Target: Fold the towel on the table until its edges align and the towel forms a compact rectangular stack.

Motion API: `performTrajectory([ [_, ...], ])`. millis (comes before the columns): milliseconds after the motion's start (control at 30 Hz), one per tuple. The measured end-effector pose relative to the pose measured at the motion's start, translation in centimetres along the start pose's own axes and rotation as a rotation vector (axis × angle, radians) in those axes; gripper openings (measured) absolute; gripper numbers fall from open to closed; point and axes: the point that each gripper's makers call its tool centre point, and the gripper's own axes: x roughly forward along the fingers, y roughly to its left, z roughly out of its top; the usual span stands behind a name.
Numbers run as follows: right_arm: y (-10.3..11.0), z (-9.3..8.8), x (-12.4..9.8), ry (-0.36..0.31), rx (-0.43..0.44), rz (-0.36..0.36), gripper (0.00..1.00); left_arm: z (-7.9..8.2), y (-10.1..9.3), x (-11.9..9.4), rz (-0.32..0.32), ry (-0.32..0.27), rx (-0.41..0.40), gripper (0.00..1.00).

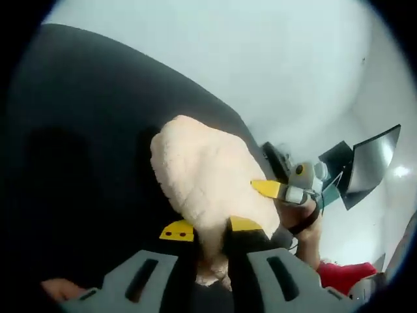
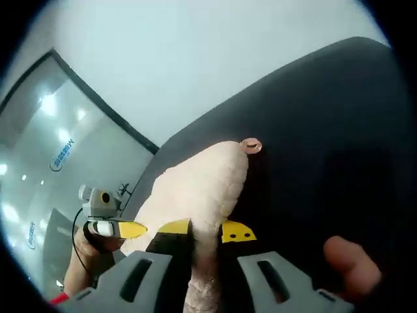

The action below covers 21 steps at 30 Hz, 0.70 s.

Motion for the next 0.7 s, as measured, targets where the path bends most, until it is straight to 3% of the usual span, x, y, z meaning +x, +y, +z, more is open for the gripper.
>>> performTrajectory([
  [200,-1.7,-0.9,-5.3,-0.015,-0.024,-0.011,0.12,-3.1,-4.8,2.1,-0.029,0.029,0.056,0.16],
  [333,-3.0,-1.9,-8.7,-0.019,0.004,0.002,0.12,-5.2,-7.2,3.2,-0.056,0.071,0.098,0.16],
  [700,-4.5,-4.0,-14.7,-0.063,-0.007,-0.008,0.12,-9.2,-11.8,5.9,-0.120,0.127,0.125,0.16],
])
